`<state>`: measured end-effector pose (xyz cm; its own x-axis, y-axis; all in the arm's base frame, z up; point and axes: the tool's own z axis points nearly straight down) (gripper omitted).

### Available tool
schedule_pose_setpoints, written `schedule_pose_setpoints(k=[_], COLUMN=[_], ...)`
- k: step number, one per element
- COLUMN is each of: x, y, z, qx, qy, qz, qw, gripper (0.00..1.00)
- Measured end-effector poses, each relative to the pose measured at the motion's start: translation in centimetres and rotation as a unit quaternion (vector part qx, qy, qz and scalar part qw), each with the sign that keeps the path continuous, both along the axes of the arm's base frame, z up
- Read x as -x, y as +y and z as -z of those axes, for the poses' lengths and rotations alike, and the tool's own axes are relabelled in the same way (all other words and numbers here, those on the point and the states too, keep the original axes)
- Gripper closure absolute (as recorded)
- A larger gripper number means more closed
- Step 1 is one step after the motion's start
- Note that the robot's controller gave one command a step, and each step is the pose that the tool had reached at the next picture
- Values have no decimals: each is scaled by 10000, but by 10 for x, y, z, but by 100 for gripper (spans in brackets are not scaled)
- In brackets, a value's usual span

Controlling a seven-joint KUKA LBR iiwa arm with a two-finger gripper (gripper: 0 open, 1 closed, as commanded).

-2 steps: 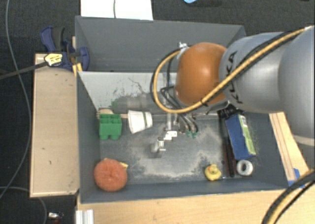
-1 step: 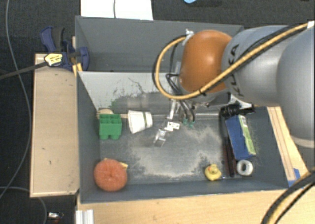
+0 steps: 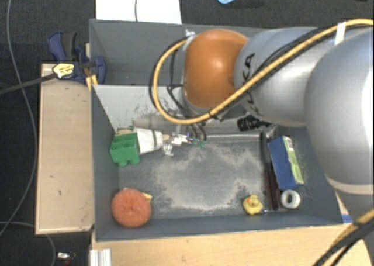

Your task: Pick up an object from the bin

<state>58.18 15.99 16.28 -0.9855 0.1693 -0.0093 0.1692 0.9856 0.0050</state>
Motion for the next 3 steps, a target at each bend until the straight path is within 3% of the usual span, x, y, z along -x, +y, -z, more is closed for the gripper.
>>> schedule_pose_setpoints(k=[1,2,3], x=[-1,19,18], y=[29,80,66], z=[3,73,60], qx=[2,32,1], qy=[-14,-83,-41], qz=[-772,-1128,-1115], qw=[9970,9936,9938], gripper=[0,0,0])
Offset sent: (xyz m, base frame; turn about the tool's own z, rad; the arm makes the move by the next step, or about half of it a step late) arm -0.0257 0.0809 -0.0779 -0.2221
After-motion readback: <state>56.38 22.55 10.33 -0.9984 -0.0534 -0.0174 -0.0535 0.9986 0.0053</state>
